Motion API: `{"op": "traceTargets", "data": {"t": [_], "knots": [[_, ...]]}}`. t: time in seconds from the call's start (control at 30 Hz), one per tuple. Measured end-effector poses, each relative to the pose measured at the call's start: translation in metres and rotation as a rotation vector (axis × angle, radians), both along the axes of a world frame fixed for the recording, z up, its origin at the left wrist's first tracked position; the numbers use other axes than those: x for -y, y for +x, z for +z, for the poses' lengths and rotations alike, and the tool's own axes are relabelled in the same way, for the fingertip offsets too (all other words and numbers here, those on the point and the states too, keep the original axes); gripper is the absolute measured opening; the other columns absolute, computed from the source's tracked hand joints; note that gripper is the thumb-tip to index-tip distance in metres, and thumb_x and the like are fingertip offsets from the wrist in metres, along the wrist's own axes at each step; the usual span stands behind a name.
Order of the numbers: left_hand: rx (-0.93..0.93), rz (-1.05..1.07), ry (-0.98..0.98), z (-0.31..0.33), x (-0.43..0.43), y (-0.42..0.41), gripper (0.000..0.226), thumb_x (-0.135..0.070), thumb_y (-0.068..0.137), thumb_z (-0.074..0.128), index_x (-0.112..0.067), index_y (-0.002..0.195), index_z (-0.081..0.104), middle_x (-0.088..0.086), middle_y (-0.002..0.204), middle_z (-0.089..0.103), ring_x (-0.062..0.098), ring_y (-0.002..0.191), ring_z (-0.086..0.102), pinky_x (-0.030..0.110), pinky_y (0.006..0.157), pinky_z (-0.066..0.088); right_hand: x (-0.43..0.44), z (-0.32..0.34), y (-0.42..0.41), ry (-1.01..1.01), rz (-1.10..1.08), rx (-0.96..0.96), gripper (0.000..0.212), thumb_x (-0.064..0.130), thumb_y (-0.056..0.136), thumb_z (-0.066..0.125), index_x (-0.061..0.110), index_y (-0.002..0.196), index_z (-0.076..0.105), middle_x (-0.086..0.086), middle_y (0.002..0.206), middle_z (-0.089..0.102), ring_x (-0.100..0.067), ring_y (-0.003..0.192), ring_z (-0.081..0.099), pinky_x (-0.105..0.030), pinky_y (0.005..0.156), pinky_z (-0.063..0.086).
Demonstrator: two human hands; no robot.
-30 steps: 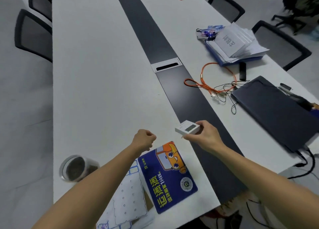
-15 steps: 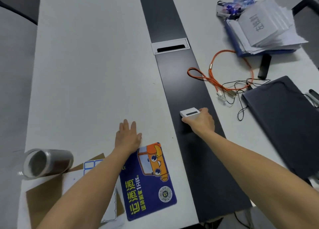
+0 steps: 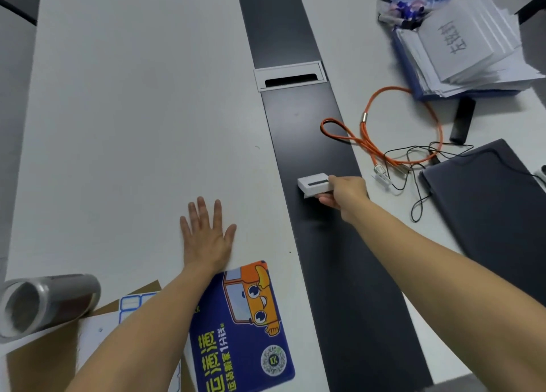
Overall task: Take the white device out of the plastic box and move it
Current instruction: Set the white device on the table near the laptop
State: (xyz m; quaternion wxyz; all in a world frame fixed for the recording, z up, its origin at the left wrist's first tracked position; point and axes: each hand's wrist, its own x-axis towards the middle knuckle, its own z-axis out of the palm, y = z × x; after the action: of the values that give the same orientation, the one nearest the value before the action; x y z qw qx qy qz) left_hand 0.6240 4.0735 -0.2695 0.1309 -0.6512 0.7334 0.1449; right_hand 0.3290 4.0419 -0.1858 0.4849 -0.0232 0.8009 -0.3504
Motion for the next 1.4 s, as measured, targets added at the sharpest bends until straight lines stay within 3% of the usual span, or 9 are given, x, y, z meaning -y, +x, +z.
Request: {"op": "traceTargets", "data": {"t": [0.13, 0.57, 0.73, 0.97, 1.2, 1.3, 1.4], "knots": [[0.001, 0.003, -0.062, -0.008, -0.002, 0.003, 0.071, -0.061, 0.091, 0.0, -0.024, 0.149, -0.019, 0.013, 0.157, -0.024, 0.03, 0.144, -0.025, 0.052, 0.117, -0.008, 0.036, -0.005, 0.005, -0.03, -0.028, -0.018, 0.019, 0.022, 0.094, 0.062, 0.009, 0.107, 0.059, -0.014, 0.092, 0.069, -0.019, 0.057, 0.072, -0.018, 0.041, 0.051], [-0.037, 0.009, -0.157, -0.014, -0.004, 0.006, 0.072, -0.06, 0.092, 0.013, -0.025, 0.153, 0.0, 0.012, 0.161, -0.008, 0.029, 0.148, -0.01, 0.052, 0.118, 0.002, 0.071, -0.013, 0.012, -0.084, -0.033, -0.036, 0.016, 0.019, 0.095, 0.06, 0.009, 0.108, 0.057, -0.013, 0.1, 0.069, -0.022, 0.068, 0.073, -0.018, 0.043, 0.052], [-0.02, 0.004, -0.17, -0.018, -0.004, 0.008, 0.072, -0.061, 0.092, 0.012, -0.025, 0.153, 0.001, 0.012, 0.161, -0.007, 0.029, 0.148, -0.009, 0.052, 0.119, 0.003, 0.072, -0.014, 0.014, -0.078, -0.035, -0.02, 0.026, 0.022, 0.095, 0.059, 0.009, 0.117, 0.056, -0.013, 0.105, 0.069, -0.023, 0.075, 0.072, -0.02, 0.045, 0.054], [-0.022, -0.001, -0.192, -0.023, -0.003, 0.008, 0.071, -0.06, 0.092, 0.014, -0.025, 0.153, -0.001, 0.012, 0.161, -0.006, 0.029, 0.148, -0.01, 0.051, 0.119, 0.001, 0.054, -0.025, 0.012, -0.054, -0.033, -0.016, 0.039, 0.035, 0.101, 0.044, 0.005, 0.124, 0.054, -0.015, 0.098, 0.07, -0.021, 0.06, 0.073, -0.025, 0.045, 0.056], [0.002, -0.03, -0.052, -0.01, 0.002, 0.005, 0.069, -0.058, 0.095, 0.01, -0.025, 0.15, -0.015, 0.013, 0.159, -0.018, 0.031, 0.145, -0.019, 0.051, 0.116, -0.009, 0.013, -0.026, 0.012, 0.051, 0.304, -0.17, 0.025, 0.02, 0.099, 0.05, 0.003, 0.115, 0.057, -0.016, 0.09, 0.07, -0.027, 0.074, 0.072, -0.036, 0.059, 0.06], [0.009, -0.044, 0.066, 0.012, 0.011, 0.004, 0.062, -0.045, 0.1, 0.022, -0.02, 0.153, 0.001, 0.015, 0.16, -0.007, 0.035, 0.147, -0.006, 0.052, 0.116, 0.006, 0.001, -0.009, 0.022, 0.04, 0.491, -0.24, 0.018, 0.02, 0.098, 0.053, 0.01, 0.113, 0.057, -0.012, 0.086, 0.069, -0.024, 0.076, 0.071, -0.032, 0.056, 0.059], [-0.025, -0.096, 0.099, 0.047, 0.016, 0.01, 0.042, -0.027, 0.099, 0.032, -0.011, 0.137, 0.04, 0.016, 0.144, 0.036, 0.033, 0.129, 0.037, 0.045, 0.1, 0.034, -0.005, 0.015, 0.038, 0.016, 0.636, -0.3, 0.016, 0.019, 0.097, 0.052, 0.007, 0.096, 0.063, -0.014, 0.083, 0.07, -0.03, 0.08, 0.071, -0.042, 0.07, 0.062]]}}
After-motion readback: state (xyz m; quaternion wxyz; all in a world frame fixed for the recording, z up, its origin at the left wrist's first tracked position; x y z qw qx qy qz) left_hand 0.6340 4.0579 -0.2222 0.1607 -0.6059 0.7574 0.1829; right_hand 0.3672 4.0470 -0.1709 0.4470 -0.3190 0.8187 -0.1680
